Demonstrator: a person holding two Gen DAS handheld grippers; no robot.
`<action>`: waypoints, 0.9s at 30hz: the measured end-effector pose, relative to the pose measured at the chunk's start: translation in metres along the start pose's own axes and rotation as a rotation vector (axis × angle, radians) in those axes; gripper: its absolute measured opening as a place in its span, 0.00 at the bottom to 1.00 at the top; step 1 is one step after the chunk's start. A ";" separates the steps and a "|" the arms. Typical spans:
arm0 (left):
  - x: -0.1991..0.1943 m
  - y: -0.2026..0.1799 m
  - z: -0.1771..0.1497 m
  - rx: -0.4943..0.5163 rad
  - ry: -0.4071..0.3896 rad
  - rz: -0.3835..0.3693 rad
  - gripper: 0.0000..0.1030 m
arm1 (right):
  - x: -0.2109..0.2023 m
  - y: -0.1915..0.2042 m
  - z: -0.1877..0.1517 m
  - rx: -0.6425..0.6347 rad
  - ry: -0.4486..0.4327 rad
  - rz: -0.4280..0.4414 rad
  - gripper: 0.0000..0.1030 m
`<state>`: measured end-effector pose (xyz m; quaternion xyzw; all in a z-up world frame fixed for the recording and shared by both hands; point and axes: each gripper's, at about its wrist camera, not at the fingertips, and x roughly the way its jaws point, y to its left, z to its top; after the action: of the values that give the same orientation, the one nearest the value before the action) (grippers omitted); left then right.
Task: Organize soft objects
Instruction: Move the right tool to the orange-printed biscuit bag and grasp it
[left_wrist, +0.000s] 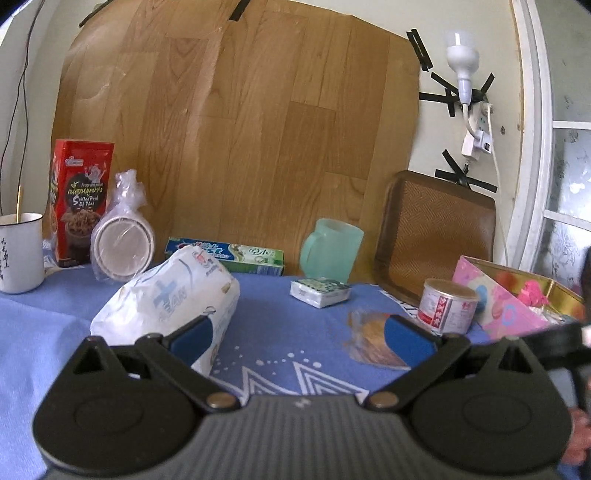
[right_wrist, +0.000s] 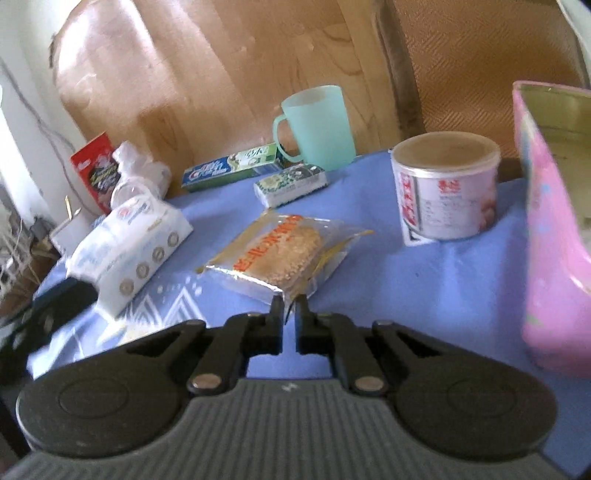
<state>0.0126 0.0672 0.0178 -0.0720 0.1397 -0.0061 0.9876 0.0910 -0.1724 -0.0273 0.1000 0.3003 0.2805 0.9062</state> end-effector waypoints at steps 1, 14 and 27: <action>0.000 -0.001 -0.001 0.005 -0.001 0.000 1.00 | -0.010 0.000 -0.006 -0.011 0.000 0.005 0.07; 0.006 0.006 0.001 -0.044 0.063 -0.015 1.00 | -0.087 -0.004 -0.069 -0.149 0.011 0.052 0.14; 0.039 -0.043 0.009 -0.103 0.282 -0.286 1.00 | -0.072 0.015 -0.067 -0.307 -0.024 -0.035 0.66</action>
<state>0.0526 0.0246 0.0220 -0.1402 0.2650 -0.1488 0.9423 -0.0031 -0.1999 -0.0403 -0.0417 0.2448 0.3059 0.9191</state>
